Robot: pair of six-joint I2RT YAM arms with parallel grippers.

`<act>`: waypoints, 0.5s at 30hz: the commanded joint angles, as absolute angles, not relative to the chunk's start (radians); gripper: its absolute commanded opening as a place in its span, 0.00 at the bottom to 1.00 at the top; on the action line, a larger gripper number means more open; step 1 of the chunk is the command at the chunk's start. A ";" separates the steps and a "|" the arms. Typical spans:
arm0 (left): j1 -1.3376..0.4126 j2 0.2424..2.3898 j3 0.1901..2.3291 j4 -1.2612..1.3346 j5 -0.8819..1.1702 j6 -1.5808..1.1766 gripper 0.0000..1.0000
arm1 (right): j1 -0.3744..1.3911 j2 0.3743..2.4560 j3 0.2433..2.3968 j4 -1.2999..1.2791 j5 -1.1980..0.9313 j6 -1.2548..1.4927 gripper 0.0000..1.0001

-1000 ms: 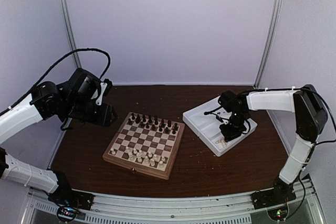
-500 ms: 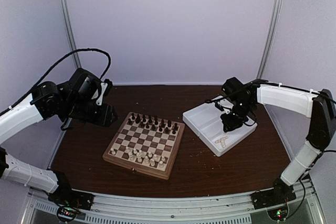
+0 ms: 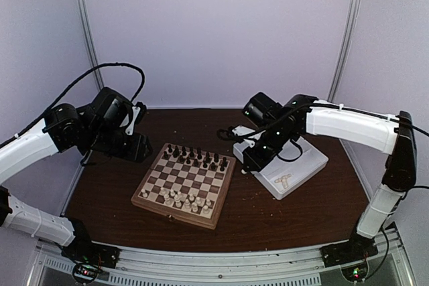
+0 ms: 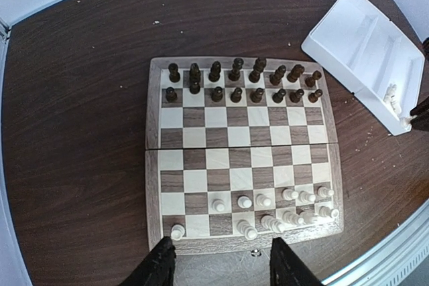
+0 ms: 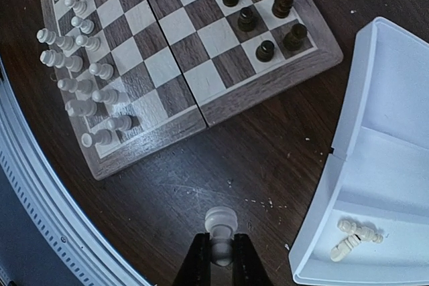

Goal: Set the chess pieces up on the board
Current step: Place the chess piece on the chessboard.

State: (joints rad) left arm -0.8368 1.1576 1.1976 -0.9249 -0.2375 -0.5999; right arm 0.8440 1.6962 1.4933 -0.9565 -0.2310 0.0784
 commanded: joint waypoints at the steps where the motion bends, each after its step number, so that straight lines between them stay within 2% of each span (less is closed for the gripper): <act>1: -0.830 1.152 1.193 -0.887 -0.223 -0.593 0.48 | 0.890 1.798 1.570 -0.930 -0.225 0.101 0.09; 15: -0.830 1.135 1.185 -0.885 -0.222 -0.592 0.49 | 0.994 2.047 1.742 -0.935 -0.179 0.150 0.09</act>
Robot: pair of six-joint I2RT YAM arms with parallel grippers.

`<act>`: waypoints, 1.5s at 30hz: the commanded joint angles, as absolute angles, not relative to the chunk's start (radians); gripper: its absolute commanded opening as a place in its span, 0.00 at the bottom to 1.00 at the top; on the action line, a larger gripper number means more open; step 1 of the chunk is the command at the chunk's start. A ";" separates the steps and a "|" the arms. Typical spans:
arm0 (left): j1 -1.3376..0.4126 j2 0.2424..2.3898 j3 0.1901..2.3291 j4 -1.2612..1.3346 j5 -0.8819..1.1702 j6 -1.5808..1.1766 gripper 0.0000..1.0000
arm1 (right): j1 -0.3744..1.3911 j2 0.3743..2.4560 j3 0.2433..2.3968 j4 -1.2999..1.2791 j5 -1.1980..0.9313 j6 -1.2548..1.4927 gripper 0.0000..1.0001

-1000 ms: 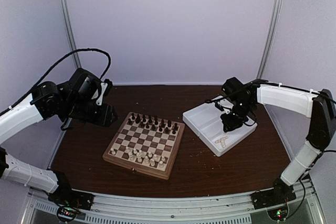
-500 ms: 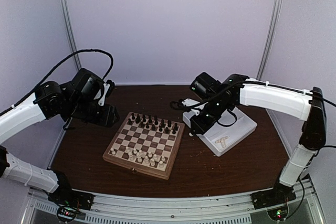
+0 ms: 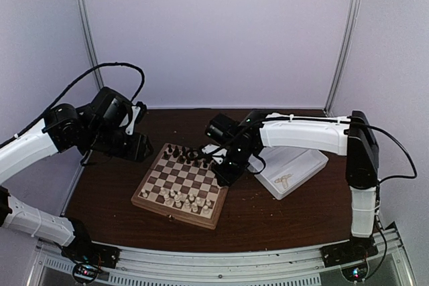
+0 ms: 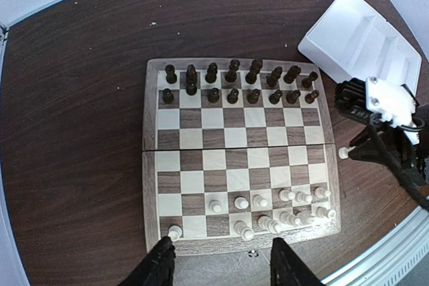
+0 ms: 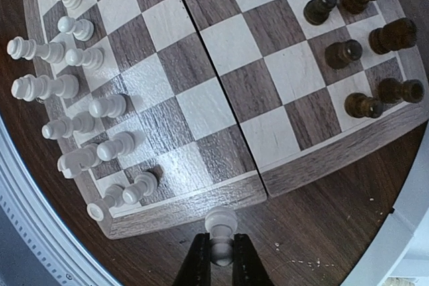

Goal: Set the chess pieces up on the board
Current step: Place the chess piece on the chessboard.

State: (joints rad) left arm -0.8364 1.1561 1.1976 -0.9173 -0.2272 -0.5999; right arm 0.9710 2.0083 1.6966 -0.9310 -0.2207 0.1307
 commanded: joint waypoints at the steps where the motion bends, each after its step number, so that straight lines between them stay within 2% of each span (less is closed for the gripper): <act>1: -0.830 1.133 1.184 -0.885 -0.222 -0.592 0.49 | 0.996 2.059 1.749 -0.936 -0.176 0.150 0.09; 24: -0.830 1.134 1.178 -0.885 -0.218 -0.595 0.49 | 1.037 2.162 1.837 -1.004 -0.081 0.152 0.12; 32: -0.830 1.131 1.176 -0.885 -0.218 -0.595 0.49 | 1.040 2.153 1.844 -0.999 -0.073 0.146 0.28; 45: -0.830 1.145 1.181 -0.885 -0.203 -0.590 0.50 | 1.040 2.027 1.832 -0.957 -0.036 0.148 0.40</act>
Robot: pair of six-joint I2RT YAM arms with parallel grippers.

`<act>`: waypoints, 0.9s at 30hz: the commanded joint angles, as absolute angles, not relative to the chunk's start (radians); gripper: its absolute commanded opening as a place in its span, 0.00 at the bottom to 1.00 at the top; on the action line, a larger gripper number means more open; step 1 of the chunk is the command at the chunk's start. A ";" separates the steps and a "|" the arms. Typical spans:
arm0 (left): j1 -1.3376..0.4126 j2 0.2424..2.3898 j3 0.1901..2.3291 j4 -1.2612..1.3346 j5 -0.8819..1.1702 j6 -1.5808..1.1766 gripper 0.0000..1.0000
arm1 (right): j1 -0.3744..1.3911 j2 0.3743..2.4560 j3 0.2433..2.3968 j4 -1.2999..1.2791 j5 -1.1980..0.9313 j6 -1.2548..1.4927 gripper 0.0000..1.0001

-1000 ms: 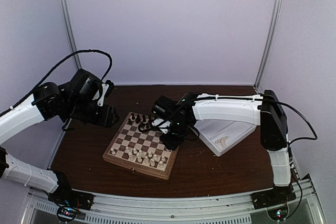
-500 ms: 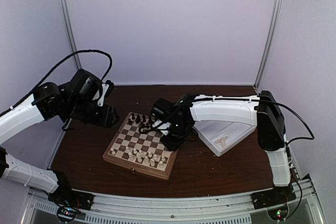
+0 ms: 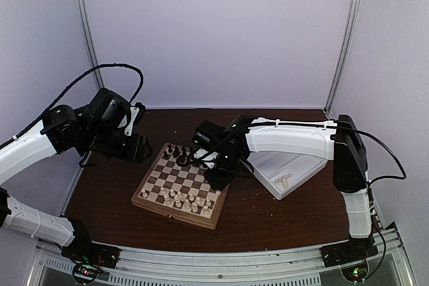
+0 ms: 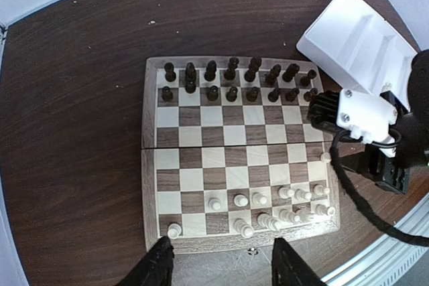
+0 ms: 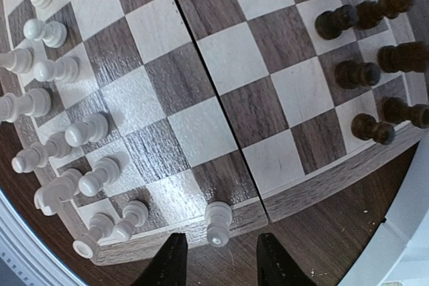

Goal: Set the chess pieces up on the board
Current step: Place the chess piece on the chessboard.

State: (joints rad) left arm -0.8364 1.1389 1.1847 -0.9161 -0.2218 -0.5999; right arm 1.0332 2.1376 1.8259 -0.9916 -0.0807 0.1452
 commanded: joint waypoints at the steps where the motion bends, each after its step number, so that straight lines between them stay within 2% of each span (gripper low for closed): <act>1: -0.829 1.149 1.182 -0.885 -0.198 -0.587 0.52 | 1.039 2.003 1.821 -0.945 -0.029 0.148 0.40; 7: -0.840 1.211 1.213 -0.882 -0.121 -0.571 0.53 | 1.040 1.823 1.656 -0.799 0.044 0.161 0.41; 13: -0.958 1.351 1.301 -0.856 -0.153 -0.583 0.54 | 0.999 1.585 1.354 -0.622 0.199 0.221 0.43; 23: -1.089 1.671 1.519 -0.836 -0.112 -0.575 0.55 | 0.782 1.231 0.865 -0.417 0.198 0.219 0.46; 27: -1.101 1.778 1.586 -0.838 -0.080 -0.565 0.55 | 0.670 1.113 0.758 -0.414 0.193 0.262 0.47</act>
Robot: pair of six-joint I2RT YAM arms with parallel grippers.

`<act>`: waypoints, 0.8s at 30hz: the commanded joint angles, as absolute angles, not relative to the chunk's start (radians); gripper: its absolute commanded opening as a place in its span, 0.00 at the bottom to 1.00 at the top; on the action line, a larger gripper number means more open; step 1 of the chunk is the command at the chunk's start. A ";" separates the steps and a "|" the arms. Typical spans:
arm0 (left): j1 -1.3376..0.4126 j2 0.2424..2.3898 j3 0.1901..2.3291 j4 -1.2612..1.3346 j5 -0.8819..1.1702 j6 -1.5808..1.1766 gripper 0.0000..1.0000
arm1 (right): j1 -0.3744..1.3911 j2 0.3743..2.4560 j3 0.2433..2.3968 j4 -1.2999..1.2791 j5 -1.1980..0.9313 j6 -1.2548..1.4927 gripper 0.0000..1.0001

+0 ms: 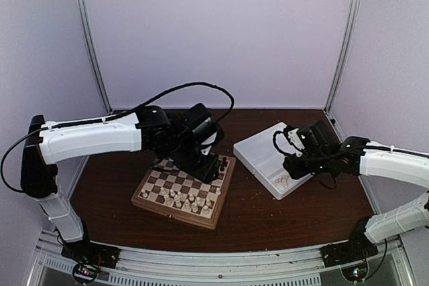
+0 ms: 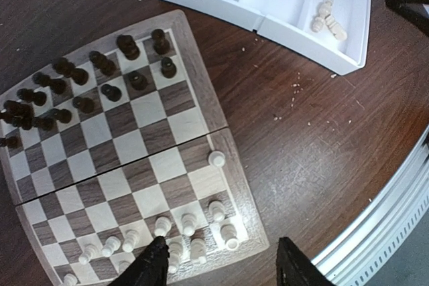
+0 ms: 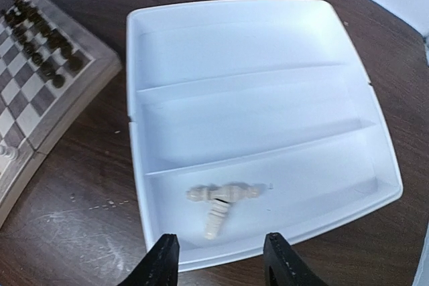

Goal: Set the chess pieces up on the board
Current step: Place the chess piece on the chessboard, then pick up the chess piece from the chessboard.

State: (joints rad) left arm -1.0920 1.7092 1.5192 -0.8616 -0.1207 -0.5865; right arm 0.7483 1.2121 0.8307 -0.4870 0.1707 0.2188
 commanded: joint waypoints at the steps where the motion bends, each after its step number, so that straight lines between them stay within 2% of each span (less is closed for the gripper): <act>1: -1.101 1.801 1.601 -0.837 -0.074 -0.563 0.55 | 0.656 1.076 0.732 -0.408 0.187 0.267 0.47; 8: -1.102 1.950 1.692 -0.846 -0.067 -0.551 0.55 | 0.633 0.906 0.557 -0.305 0.193 0.260 0.49; 15: -1.100 2.045 1.753 -0.886 -0.073 -0.555 0.48 | 0.630 0.749 0.419 -0.198 0.204 0.271 0.52; 24: -1.077 2.089 1.754 -0.902 -0.074 -0.565 0.44 | 0.630 0.632 0.344 -0.143 0.166 0.263 0.56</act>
